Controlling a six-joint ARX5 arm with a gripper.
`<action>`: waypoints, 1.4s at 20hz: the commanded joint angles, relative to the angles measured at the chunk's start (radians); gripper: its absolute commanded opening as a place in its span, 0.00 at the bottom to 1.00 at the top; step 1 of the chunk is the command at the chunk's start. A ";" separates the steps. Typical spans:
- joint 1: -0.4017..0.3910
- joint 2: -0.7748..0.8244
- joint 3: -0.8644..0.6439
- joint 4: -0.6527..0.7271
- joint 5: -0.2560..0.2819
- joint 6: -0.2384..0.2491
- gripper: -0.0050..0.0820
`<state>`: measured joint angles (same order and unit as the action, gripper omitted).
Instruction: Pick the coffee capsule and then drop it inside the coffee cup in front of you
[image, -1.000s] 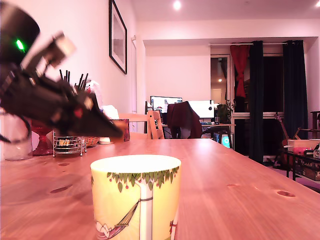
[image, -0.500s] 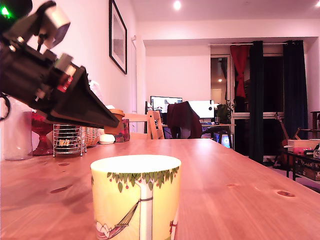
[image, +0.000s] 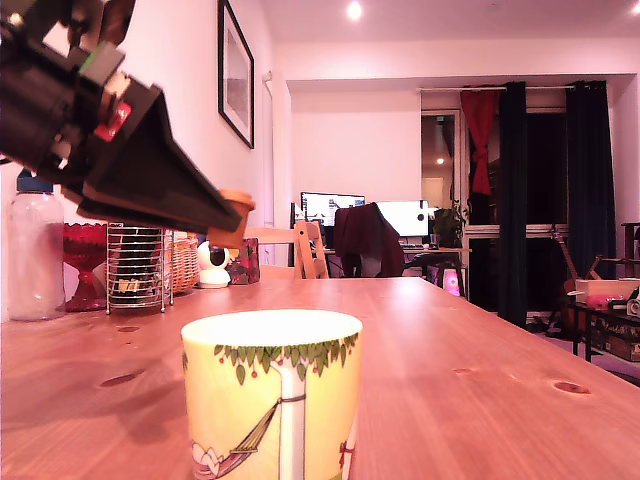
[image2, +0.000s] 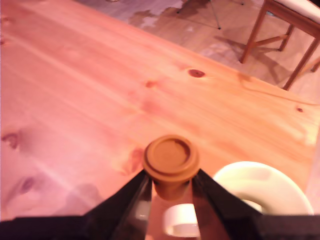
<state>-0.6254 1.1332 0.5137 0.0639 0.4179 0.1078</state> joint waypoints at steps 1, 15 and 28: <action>-0.024 -0.026 -0.040 0.004 -0.001 -0.011 0.28; -0.243 -0.173 -0.101 -0.097 -0.124 -0.077 0.28; -0.294 -0.172 -0.101 -0.095 -0.181 -0.081 0.28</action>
<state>-0.9165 0.9577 0.4320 -0.0422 0.2359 0.0296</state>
